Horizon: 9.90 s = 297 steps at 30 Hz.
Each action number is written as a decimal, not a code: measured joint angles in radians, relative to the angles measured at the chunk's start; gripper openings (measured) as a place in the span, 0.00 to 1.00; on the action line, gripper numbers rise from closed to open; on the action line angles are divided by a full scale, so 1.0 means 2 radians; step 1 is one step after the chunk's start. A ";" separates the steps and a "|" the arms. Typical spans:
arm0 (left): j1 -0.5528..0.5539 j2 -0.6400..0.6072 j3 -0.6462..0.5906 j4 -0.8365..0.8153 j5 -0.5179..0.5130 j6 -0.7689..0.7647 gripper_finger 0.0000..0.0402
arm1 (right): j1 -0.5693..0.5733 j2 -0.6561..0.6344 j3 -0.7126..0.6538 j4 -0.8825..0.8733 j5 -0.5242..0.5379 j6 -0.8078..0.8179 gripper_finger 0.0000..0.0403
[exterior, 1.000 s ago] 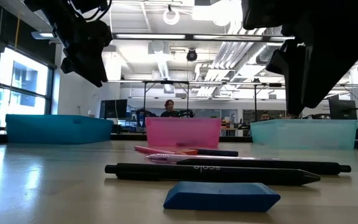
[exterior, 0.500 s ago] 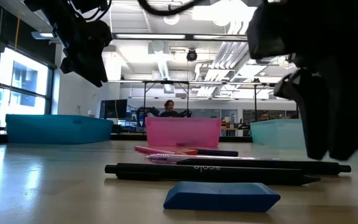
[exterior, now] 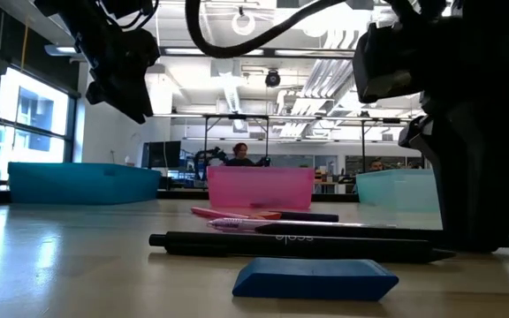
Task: Sort crayons/erasers/pens/pencils in bins
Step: Put the black pen into the blue bin, then put the blue crayon into the pink bin
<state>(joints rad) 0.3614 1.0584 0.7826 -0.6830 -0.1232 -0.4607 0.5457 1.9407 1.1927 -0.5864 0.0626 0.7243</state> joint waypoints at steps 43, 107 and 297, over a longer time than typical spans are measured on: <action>-0.015 0.000 0.000 0.018 0.170 0.038 0.39 | -0.001 -0.168 -0.002 0.049 0.074 0.004 0.06; -0.057 0.000 0.000 0.550 0.109 0.048 0.32 | -0.206 -0.233 -0.001 0.307 0.106 -0.127 0.06; 0.260 0.066 0.121 -0.086 0.045 0.167 0.37 | -0.192 0.052 0.088 -0.091 0.021 0.064 0.30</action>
<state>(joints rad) 0.8810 1.1900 1.0245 -0.8558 -0.0330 -0.1268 0.1619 2.0457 1.3693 -0.7687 0.1041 0.8515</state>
